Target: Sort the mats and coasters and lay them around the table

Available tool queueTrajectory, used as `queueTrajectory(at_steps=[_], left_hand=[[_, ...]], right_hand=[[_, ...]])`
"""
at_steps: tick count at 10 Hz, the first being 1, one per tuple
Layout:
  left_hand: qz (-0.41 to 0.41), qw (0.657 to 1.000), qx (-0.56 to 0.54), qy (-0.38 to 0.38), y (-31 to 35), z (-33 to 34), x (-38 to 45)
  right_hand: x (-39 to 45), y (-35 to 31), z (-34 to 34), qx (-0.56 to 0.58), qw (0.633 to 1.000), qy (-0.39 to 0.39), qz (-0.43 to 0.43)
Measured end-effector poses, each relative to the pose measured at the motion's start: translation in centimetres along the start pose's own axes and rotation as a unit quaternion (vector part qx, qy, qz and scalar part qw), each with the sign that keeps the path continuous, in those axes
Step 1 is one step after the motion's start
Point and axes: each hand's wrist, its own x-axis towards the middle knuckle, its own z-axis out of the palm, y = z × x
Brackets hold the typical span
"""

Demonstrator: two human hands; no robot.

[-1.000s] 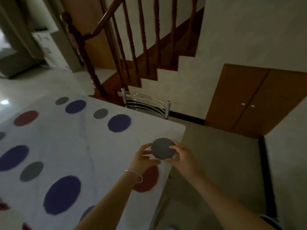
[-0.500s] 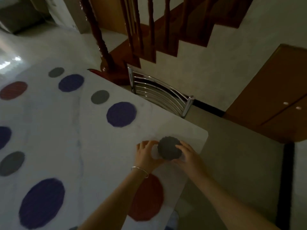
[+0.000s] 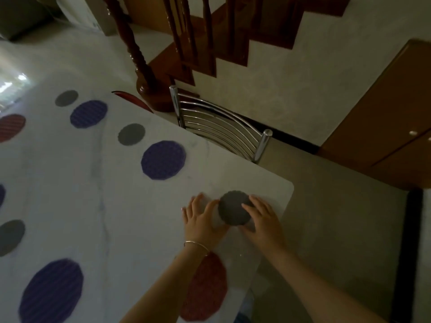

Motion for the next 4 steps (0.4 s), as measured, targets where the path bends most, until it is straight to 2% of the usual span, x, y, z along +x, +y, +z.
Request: queueTrajectory(at_steps=[2, 4], left_hand=[[-0.003, 0.999, -0.036, -0.002, 2.1, -2.7, -0.6], [0.063, 0.995, -0.075, 0.026, 5.8, -7.7, -4.2]], right_hand=[[-0.7, -1.2, -3.4, 0.02, 0.999, 0.007, 0.038], [-5.4, -3.3, -9.5, 0.013, 0.993, 0.114, 0.033]])
